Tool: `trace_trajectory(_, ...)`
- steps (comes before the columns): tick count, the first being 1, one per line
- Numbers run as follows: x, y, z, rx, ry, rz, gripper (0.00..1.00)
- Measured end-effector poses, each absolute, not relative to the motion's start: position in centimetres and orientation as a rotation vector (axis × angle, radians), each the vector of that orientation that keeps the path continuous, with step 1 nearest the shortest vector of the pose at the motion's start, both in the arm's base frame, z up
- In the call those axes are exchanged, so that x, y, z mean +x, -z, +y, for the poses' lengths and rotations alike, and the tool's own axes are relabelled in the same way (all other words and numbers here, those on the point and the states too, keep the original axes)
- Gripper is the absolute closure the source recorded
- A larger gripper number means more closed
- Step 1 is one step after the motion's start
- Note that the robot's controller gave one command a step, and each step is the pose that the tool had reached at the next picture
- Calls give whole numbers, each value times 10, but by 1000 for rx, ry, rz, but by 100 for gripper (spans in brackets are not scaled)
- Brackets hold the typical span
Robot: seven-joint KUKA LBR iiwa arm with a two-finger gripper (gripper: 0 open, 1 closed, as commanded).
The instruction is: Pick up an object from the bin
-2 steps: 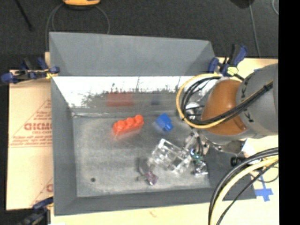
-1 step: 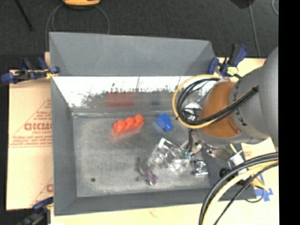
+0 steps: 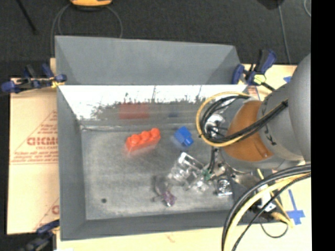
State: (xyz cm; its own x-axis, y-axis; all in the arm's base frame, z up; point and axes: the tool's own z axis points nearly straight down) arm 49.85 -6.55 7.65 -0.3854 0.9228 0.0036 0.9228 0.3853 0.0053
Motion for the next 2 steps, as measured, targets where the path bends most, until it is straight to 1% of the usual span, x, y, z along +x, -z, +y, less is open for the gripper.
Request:
trace_trajectory(1,507,-77,-53,-1987,-2,-2433,0)
trace_trajectory(2,508,-77,-53,-1986,0,-2436,100)
